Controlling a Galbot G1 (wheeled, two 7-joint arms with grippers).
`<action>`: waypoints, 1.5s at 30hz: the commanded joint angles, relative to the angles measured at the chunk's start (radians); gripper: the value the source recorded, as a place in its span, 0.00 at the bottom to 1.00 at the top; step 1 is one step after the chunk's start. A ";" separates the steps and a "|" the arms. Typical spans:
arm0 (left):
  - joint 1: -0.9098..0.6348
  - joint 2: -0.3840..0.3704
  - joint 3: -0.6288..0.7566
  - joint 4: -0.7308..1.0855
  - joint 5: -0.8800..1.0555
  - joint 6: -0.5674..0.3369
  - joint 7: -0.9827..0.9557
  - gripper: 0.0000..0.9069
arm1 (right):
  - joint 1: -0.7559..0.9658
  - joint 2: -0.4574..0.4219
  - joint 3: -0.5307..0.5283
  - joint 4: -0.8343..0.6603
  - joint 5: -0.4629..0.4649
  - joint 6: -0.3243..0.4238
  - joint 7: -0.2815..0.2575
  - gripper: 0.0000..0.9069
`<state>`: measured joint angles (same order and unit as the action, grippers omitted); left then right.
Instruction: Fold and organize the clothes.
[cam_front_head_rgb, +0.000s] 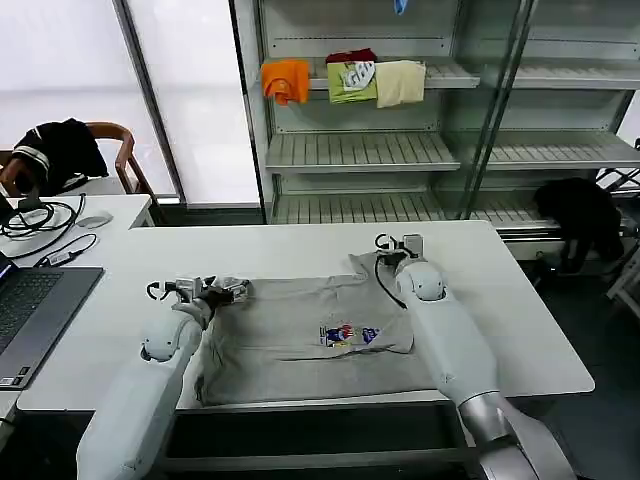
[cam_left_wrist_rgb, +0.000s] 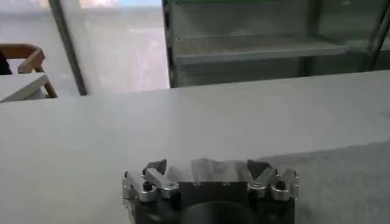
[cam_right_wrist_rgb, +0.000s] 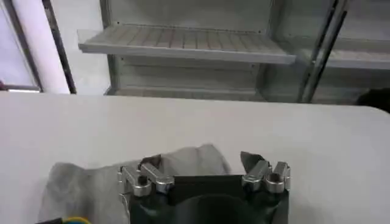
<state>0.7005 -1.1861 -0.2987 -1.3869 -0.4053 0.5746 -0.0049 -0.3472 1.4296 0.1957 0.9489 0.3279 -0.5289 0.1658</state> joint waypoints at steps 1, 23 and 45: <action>0.008 -0.004 0.003 0.000 0.011 0.001 -0.001 0.44 | -0.017 0.002 0.002 0.000 -0.001 -0.002 0.001 0.99; 0.020 -0.033 0.012 0.004 0.029 -0.042 -0.005 0.01 | -0.115 -0.050 -0.005 0.222 0.052 -0.029 -0.001 0.00; 0.132 -0.005 -0.036 -0.236 0.031 -0.124 -0.041 0.01 | -0.255 -0.104 0.071 0.567 0.106 -0.019 0.008 0.00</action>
<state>0.7721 -1.2117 -0.3211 -1.4767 -0.3688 0.4732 -0.0405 -0.5356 1.3368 0.2542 1.3518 0.4168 -0.5520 0.1700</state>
